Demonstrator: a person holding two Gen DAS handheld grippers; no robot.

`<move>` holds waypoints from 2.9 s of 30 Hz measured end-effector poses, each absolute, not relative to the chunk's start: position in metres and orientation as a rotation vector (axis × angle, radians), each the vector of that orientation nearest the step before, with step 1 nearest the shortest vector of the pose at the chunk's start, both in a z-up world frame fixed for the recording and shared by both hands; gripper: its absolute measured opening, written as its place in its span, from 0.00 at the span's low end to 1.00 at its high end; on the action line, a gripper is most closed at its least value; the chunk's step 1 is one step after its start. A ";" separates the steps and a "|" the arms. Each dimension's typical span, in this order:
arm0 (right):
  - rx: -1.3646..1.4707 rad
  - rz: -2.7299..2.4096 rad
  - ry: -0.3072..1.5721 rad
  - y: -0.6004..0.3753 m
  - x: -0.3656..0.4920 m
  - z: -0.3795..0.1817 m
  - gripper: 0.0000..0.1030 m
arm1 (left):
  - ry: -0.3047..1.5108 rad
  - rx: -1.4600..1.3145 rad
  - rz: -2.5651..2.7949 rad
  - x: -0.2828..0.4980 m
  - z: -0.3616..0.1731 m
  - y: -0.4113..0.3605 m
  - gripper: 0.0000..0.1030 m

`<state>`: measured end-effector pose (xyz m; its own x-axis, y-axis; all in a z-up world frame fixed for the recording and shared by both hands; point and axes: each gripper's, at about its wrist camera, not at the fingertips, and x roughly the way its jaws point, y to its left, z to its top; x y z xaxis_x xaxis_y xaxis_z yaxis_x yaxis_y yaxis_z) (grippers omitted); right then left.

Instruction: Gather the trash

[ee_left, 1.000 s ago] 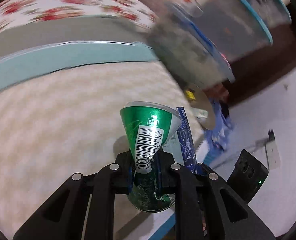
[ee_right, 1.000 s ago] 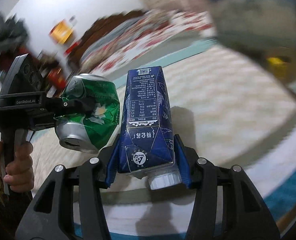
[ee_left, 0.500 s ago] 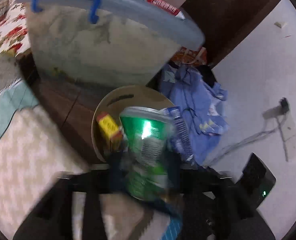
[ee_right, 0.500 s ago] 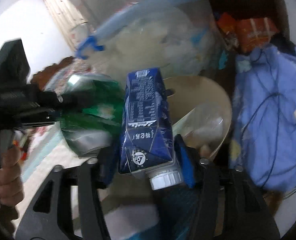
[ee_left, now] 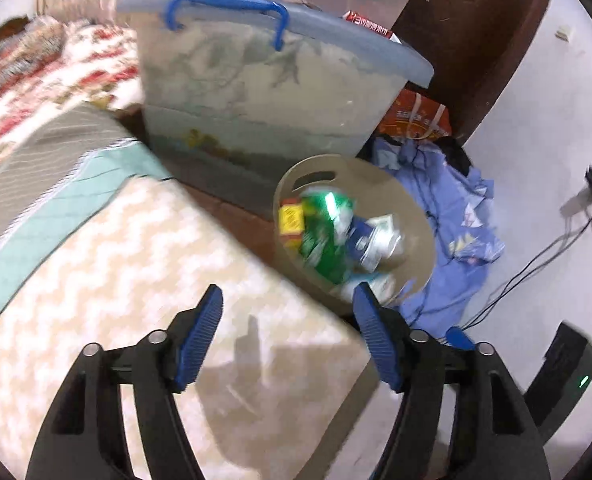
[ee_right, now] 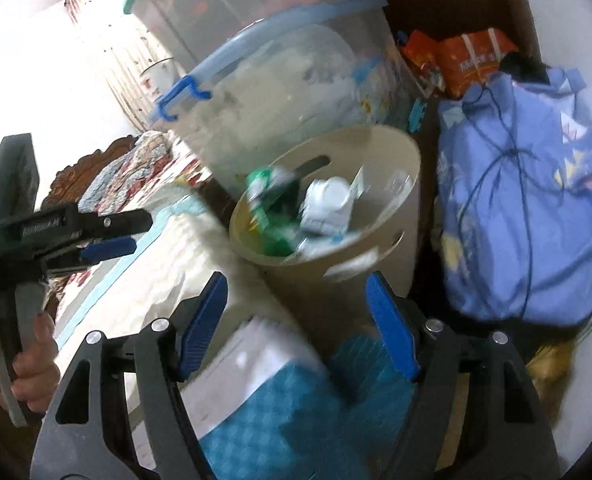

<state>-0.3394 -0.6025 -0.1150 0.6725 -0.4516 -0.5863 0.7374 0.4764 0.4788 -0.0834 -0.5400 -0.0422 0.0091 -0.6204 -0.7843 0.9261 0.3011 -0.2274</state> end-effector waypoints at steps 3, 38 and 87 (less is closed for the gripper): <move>0.798 -0.725 0.430 -0.580 -0.333 -0.114 0.71 | 0.911 0.418 -1.229 -0.092 -0.043 -0.503 0.69; 0.619 -0.658 0.320 -0.403 -0.339 -0.019 0.88 | 0.599 0.331 -0.952 -0.140 0.019 -0.250 0.92; 0.722 -0.597 0.327 -0.387 -0.342 -0.032 0.96 | 0.650 0.425 -0.716 -0.176 0.016 -0.233 0.92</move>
<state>-0.3425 -0.3872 -0.0320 0.7865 -0.3952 -0.4746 0.6127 0.5959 0.5191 -0.1755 -0.2325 0.0164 0.5741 -0.4645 -0.6743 0.7161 0.6841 0.1385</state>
